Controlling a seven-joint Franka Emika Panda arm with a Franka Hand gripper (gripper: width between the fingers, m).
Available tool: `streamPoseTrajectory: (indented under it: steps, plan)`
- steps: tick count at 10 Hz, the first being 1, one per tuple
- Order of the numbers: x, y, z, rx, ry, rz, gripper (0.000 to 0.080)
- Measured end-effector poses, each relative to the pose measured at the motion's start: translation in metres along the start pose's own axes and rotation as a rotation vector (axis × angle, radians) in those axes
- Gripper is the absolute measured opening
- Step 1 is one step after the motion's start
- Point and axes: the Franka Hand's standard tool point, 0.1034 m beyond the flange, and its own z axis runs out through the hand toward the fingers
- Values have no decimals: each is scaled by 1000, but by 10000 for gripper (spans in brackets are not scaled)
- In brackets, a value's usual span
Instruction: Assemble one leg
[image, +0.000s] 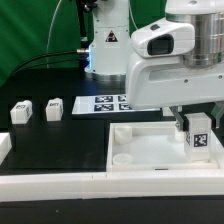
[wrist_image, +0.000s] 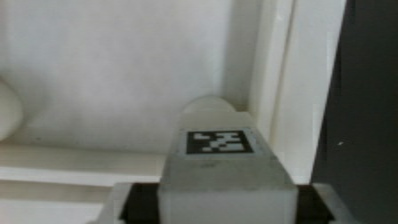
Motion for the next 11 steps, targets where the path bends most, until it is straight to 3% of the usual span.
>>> streamPoseTrajectory:
  steps: [3, 11]
  plan:
    - [0, -1, 0, 6, 1, 77, 290]
    - [1, -5, 2, 36, 1, 1012, 291]
